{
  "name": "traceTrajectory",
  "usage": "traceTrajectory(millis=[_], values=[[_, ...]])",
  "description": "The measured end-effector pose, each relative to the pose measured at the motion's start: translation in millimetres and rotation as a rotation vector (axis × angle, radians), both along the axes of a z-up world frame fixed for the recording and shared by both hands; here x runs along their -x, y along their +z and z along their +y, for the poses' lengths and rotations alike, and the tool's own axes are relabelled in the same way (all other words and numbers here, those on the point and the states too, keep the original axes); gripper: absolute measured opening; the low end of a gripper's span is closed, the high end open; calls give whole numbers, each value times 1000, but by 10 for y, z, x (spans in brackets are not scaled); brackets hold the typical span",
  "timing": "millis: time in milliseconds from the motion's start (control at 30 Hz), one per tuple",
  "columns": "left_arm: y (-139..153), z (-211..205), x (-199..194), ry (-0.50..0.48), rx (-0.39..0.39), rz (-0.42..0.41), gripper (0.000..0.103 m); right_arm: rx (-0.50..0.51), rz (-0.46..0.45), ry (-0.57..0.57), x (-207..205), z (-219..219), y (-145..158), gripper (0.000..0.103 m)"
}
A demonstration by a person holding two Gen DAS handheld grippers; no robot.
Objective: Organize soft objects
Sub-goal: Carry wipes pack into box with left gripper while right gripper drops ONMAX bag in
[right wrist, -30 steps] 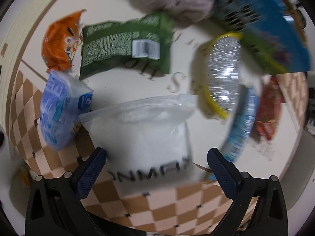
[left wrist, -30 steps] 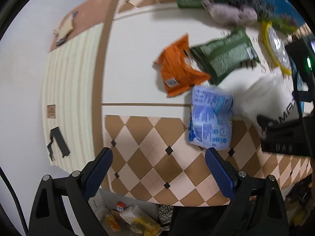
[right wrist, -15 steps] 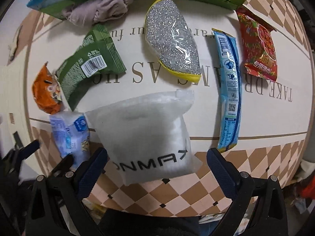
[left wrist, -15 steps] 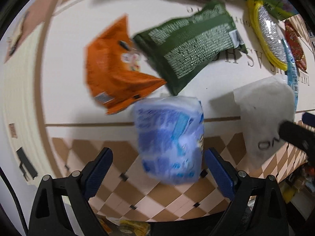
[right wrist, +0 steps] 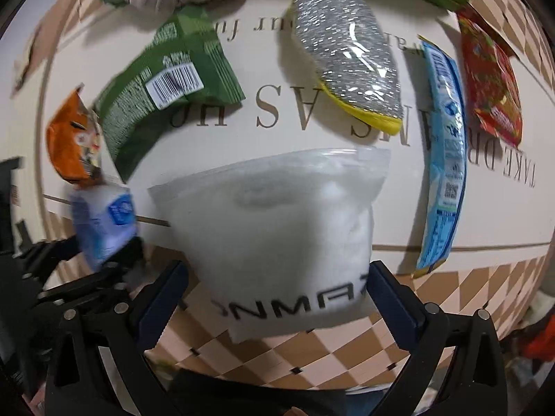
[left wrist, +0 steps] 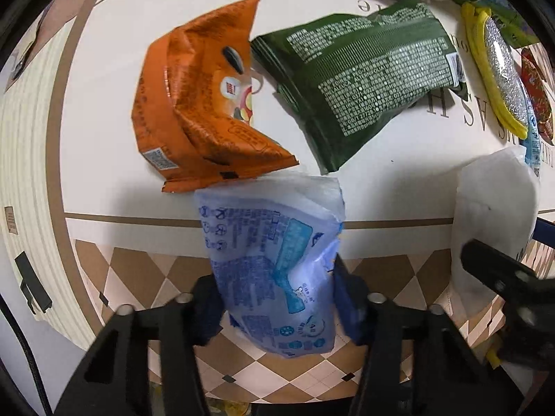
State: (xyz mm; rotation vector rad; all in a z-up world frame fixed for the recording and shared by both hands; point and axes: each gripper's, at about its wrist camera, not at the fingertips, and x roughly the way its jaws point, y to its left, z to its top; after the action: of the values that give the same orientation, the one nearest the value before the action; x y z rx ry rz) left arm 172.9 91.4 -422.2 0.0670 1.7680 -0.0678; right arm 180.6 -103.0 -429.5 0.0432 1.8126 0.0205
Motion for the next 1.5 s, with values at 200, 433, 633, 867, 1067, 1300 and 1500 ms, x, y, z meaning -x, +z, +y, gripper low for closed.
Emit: traceTrajectory(millis=[200,433,633,867,1067,1300,1500], values=[[342,61,74,20,9,-53,37,85,34,-22,76,-2,-99,92],[925,162,265,43,71,-121,36,28,-12,-119,332,-128,184,74],[1782,135,130,43,161,-238,36,-42,-114,-145,524,-182,912,73],[2281,-311,-592,-27,260,-336,36,-119,-291,-175,143,-415,2066,73],[2418,-595,-1723,-27,266,-355,36,-125,-387,-206,-800,-627,2542,73],[1861,-878,-2997,-17,295,-234,36,-126,-329,-248,-2118,-938,2140,73],[1148,-1141,-3589,-41,300,-112,36,-118,-280,-288,-2944,-1095,1469,73]])
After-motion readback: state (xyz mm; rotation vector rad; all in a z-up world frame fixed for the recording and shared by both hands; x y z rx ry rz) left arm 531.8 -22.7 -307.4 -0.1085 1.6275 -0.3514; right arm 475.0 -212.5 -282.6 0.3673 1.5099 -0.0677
